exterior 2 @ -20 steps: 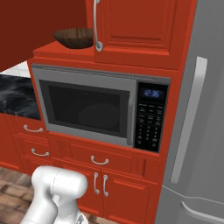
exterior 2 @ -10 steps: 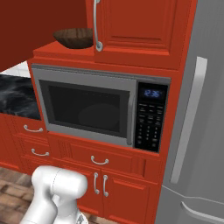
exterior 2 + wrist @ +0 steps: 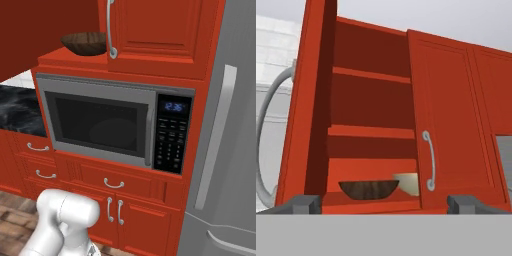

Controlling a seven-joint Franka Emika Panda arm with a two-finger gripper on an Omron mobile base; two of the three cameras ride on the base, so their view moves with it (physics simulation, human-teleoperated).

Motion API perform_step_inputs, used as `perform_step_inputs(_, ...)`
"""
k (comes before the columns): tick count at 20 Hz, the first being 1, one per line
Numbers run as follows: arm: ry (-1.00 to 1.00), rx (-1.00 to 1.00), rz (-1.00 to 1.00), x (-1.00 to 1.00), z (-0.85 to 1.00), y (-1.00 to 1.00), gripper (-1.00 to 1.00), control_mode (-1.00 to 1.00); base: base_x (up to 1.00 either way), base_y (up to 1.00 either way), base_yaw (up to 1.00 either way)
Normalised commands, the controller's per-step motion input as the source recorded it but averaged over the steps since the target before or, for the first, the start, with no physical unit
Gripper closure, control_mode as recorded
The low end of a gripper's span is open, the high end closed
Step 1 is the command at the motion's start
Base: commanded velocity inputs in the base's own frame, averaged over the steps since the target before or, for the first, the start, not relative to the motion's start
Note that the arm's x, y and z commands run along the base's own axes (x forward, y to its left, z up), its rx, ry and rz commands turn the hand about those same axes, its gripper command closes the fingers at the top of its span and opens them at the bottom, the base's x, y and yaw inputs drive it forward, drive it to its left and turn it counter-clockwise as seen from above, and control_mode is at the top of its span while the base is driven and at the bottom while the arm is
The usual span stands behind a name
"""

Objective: Open the cabinet. Pick the bowls from the counter and place them in the cabinet. Then close the cabinet.

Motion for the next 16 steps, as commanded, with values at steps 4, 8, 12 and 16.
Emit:
perform_step_inputs(4, 0.0, 0.0, -0.06, 0.45, -0.06, 0.12, -1.0, -1.0, 0.0, 0.0, 0.0)
perform_step_inputs(8, 0.0, 0.0, -0.04, 0.47, -0.12, 0.04, -1.0, -1.0, 0.0, 0.0, 0.0)
perform_step_inputs(12, 0.0, 0.0, -0.04, 0.48, -0.16, 0.1, -1.0, -1.0, 0.0, 0.0, 0.0)
perform_step_inputs(16, 0.0, 0.0, -0.02, 0.36, -0.14, 0.23, -1.0, -1.0, 0.0, 0.0, 0.0)
